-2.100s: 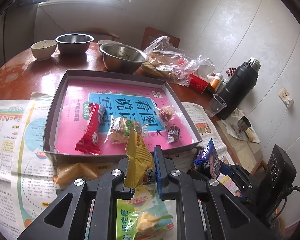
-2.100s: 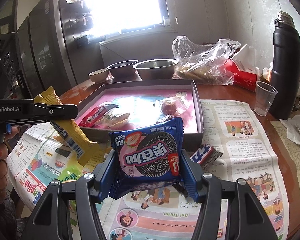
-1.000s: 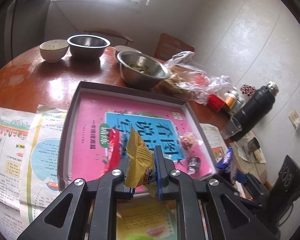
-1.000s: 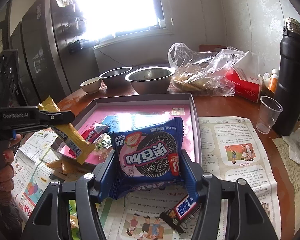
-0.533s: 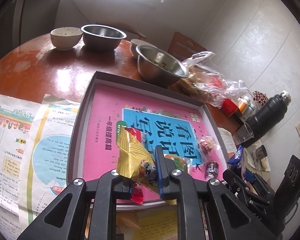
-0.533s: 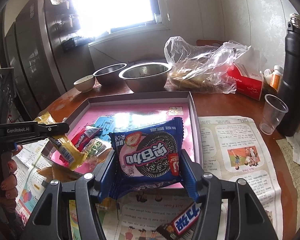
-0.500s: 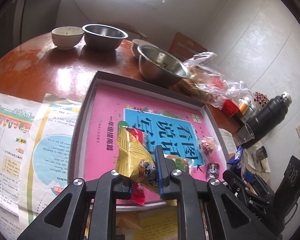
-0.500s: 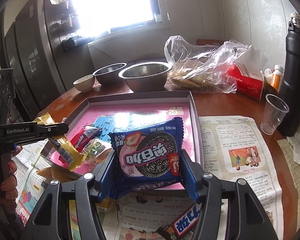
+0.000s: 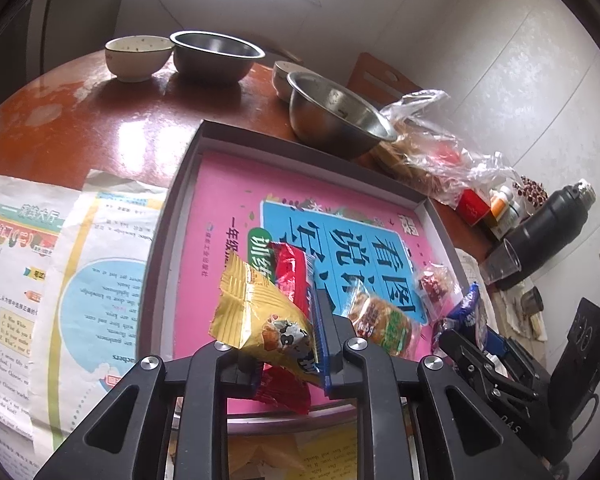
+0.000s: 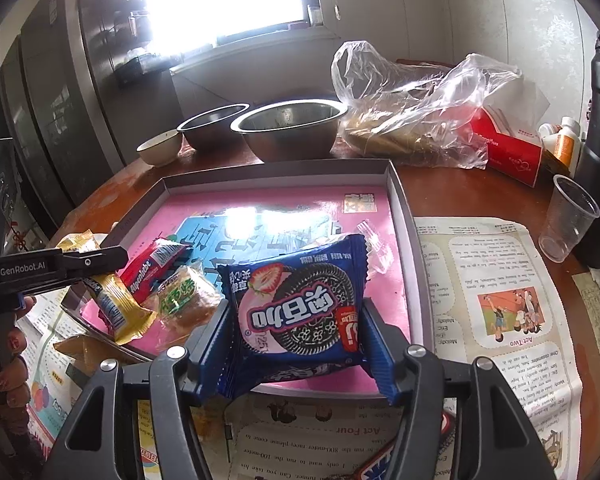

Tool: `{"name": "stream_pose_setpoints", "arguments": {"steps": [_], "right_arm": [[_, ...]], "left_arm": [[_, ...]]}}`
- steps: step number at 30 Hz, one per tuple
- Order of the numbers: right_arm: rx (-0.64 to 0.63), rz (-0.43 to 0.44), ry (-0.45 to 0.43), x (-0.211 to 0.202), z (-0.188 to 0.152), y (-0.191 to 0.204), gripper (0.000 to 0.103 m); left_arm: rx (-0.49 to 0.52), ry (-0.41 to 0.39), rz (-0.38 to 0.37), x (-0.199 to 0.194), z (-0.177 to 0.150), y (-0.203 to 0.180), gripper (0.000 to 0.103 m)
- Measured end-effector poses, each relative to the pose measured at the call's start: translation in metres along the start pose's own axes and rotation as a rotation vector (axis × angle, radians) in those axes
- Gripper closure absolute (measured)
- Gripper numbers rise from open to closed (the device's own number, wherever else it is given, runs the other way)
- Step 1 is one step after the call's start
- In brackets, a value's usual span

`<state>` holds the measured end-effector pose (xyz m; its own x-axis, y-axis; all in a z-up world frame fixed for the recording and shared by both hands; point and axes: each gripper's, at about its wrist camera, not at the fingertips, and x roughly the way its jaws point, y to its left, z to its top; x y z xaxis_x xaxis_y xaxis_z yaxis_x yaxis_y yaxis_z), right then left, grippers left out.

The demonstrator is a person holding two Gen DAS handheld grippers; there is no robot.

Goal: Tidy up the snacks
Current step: 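Open the left gripper to drop the yellow snack while the right gripper releases the blue cookie pack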

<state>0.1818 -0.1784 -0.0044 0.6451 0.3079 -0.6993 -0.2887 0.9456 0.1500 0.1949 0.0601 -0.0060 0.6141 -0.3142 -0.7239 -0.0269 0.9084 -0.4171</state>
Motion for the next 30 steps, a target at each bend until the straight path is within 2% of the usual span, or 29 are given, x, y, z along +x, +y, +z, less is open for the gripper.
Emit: {"name": "stream_pose_setpoints", "arguments": {"steps": [9, 11, 15, 17, 23, 30], "right_arm": [[0.025, 0.004, 0.015, 0.004, 0.001, -0.004, 0.039], [0.028, 0.006, 0.018, 0.004, 0.001, -0.005, 0.038], [0.025, 0.003, 0.014, 0.002, 0.000, -0.004, 0.035], [0.021, -0.002, 0.007, 0.001, -0.001, -0.004, 0.034], [0.022, -0.005, 0.000, -0.004, -0.002, -0.003, 0.033], [0.021, -0.009, -0.020, -0.011, -0.001, -0.002, 0.031]], "left_arm": [[0.013, 0.014, 0.018, 0.002, -0.002, -0.003, 0.075], [0.021, 0.020, 0.040, 0.003, -0.002, -0.004, 0.065], [0.032, 0.030, 0.064, 0.005, -0.003, -0.003, 0.055], [0.034, 0.030, 0.072, 0.004, -0.003, -0.004, 0.046], [0.043, 0.012, 0.102, -0.003, -0.001, -0.003, 0.032], [0.043, -0.019, 0.114, -0.016, 0.002, -0.003, 0.030]]}}
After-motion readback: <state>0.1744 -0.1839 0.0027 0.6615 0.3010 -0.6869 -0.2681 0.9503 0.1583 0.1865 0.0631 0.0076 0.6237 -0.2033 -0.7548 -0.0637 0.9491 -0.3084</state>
